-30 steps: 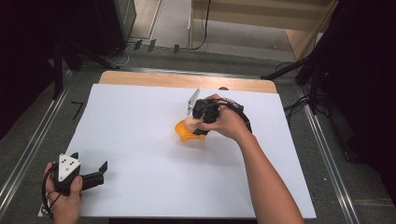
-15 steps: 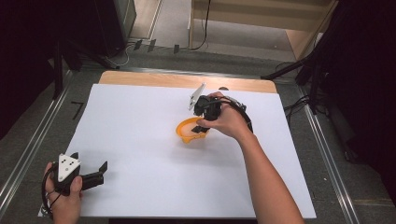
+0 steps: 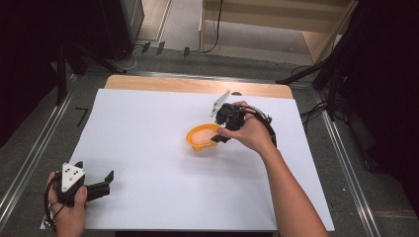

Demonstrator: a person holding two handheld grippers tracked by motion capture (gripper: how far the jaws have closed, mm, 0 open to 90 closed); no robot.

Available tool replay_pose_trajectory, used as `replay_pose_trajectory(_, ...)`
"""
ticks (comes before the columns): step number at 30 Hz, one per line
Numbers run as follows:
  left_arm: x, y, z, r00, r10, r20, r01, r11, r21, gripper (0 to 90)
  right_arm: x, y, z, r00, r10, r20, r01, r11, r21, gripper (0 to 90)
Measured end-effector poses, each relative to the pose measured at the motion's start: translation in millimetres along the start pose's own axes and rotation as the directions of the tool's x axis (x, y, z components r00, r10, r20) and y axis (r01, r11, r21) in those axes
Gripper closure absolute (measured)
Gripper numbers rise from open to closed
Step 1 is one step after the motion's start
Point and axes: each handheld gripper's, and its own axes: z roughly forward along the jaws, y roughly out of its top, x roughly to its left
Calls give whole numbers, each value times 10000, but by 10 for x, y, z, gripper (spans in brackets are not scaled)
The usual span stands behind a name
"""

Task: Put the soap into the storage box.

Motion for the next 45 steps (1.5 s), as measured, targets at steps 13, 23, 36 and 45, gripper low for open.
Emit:
replay_pose_trajectory(13,1,1,0,10000,-4,-9,4,10000,11,0,34,-385,-35,9828,1847,60,-1839,9806,-673,240)
replay_pose_trajectory(23,0,1,1,10000,-36,-29,36,10000,24,0,101,-672,-133,9489,3128,412,-3047,9425,-1376,190)
replay_pose_trajectory(36,-5,0,4,9999,54,-91,-54,10000,35,0,285,-1023,-204,8933,4307,1287,-3978,8907,-2199,132)
replay_pose_trajectory(45,-12,0,5,9999,75,-118,-74,10000,36,0,478,-1215,-258,8664,4804,1364,-4282,8551,-2922,13)
